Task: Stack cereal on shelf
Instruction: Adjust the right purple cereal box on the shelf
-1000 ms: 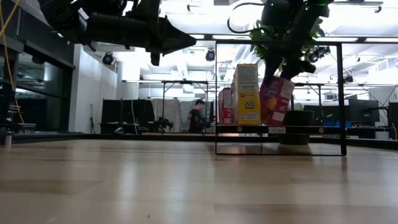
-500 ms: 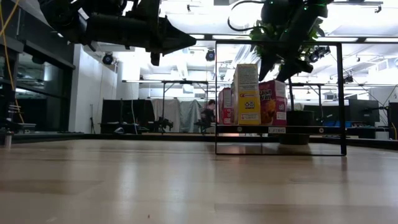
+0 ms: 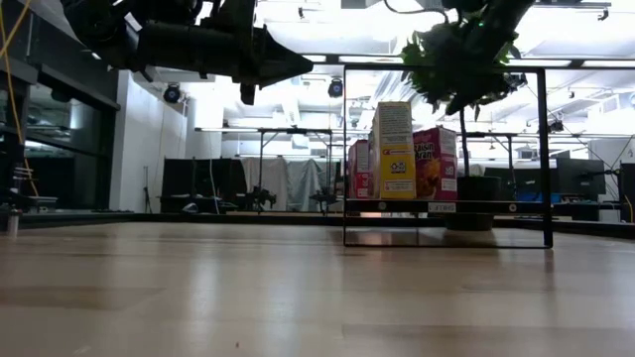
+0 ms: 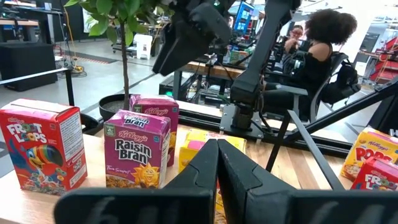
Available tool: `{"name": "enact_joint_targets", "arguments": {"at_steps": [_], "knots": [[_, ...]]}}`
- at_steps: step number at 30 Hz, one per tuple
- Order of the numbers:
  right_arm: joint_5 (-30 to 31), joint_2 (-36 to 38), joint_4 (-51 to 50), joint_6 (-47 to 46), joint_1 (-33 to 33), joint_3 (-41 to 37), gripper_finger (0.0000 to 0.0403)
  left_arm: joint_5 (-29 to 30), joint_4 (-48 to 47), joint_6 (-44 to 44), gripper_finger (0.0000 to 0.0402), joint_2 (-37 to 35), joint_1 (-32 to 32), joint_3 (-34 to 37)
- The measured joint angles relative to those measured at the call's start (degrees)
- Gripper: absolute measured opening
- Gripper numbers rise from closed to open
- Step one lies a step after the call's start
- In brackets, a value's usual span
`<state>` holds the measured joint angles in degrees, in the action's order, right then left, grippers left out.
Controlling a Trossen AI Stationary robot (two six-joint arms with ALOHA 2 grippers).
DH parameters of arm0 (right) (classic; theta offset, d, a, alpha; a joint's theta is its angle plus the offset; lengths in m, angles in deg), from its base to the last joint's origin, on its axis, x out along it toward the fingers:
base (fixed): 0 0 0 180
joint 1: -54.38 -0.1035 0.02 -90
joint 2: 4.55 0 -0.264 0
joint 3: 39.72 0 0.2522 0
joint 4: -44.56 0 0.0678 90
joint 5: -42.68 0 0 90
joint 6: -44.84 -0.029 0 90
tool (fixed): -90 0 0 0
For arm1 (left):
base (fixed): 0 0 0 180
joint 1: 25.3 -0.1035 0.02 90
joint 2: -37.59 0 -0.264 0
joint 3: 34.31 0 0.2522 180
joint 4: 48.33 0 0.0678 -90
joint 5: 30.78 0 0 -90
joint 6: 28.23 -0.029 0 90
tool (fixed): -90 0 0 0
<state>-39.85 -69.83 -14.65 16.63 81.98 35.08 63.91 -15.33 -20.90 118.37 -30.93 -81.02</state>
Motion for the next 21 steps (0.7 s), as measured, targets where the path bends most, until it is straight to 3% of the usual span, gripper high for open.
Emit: {"name": "enact_joint_targets", "arguments": {"at_steps": [5, 8, 12, 21], "knots": [[6.22, 2.01, -7.32, 2.63, 0.0, 0.01, 0.0192, 0.0, 0.02, 0.04, 0.0, 0.0, 0.0, 0.0], [9.88, 1.95, -11.7, 2.97, -0.02, -0.04, 0.0122, 0.0, 0.02, 0.07, 0.0, 0.0, 0.0, 0.0], [11.27, 2.66, -6.84, 4.1, 0.0, -5.75, 0.0016, 0.0, 0.02, 0.04, 0.0, 0.0, 0.0, 0.0], [6.65, 3.28, 12.22, 5.63, -0.15, -20.9, 0.0005, 0.02, 0.02, 0.03, 0.0, 0.0, 0.0, 0.0]]}}
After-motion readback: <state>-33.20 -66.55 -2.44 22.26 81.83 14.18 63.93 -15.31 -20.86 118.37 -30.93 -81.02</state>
